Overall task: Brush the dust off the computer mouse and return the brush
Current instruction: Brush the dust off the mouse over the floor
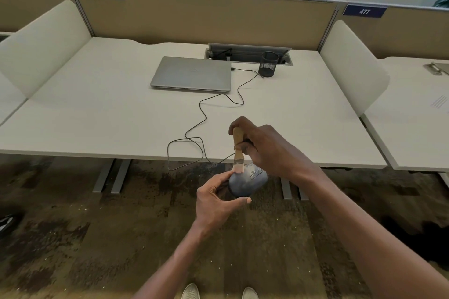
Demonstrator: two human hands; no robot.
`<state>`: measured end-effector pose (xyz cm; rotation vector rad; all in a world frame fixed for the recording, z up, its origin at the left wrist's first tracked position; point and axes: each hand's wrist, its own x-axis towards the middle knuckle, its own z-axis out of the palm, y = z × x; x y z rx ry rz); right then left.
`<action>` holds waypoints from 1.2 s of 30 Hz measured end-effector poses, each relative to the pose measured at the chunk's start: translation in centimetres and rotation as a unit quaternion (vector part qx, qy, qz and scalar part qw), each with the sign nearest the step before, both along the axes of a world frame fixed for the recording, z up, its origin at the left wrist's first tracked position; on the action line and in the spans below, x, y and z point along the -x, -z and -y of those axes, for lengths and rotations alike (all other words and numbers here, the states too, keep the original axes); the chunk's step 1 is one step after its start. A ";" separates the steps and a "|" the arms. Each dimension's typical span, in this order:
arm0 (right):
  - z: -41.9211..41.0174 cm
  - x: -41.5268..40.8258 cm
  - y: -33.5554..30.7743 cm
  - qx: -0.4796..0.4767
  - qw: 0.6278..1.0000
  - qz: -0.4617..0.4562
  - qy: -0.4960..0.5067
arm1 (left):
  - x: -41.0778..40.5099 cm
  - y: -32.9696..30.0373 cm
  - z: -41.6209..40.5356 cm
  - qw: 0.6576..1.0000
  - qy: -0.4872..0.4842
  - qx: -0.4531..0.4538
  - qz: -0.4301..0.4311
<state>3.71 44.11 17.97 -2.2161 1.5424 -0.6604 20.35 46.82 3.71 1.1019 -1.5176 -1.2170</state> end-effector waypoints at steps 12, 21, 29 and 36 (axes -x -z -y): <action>0.5 -0.9 -0.2 0.000 0.999 -0.039 -0.015 | -0.3 0.0 0.0 1.000 -0.004 0.001 0.007; 0.1 0.5 -1.3 0.008 0.999 0.029 0.013 | -0.8 -0.2 0.1 1.000 -0.022 -0.009 0.009; -0.6 0.7 -0.6 -0.023 0.999 0.047 0.009 | -0.7 -0.2 0.5 0.999 -0.034 -0.038 -0.004; -0.4 0.9 0.2 0.013 0.997 0.056 0.050 | -0.9 0.0 0.6 0.998 -0.035 -0.051 -0.005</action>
